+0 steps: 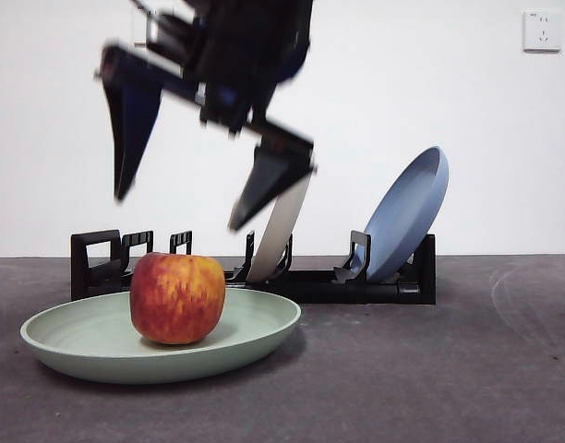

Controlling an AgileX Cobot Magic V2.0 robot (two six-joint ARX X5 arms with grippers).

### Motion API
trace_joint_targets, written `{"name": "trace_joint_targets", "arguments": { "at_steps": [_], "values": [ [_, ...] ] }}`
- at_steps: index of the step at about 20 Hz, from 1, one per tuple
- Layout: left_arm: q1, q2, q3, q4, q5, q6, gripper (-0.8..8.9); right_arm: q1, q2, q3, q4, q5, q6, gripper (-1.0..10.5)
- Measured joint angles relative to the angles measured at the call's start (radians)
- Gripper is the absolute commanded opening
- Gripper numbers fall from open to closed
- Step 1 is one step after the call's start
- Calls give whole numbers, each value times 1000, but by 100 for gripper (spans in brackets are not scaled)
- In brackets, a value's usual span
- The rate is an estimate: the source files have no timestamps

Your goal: Take the green plate from the plate rack,put the plate on the table,take the apple from the table,put the apple in the plate

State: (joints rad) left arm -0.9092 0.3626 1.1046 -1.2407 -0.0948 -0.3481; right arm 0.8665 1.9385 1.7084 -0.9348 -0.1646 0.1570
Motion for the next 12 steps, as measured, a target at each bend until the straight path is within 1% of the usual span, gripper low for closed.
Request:
{"name": "trace_joint_targets", "arguments": {
  "at_steps": [4,6,12],
  "values": [
    [0,4,0,2,0,0,188,0,-1,137,-194,0,-71,534],
    [0,10,0,15,0,0,188,0,-11,177,-264,0,-99,535],
    [0,42,0,92,-6,5,188,0,-132,192,-392,1,-141,533]
  ]
}}
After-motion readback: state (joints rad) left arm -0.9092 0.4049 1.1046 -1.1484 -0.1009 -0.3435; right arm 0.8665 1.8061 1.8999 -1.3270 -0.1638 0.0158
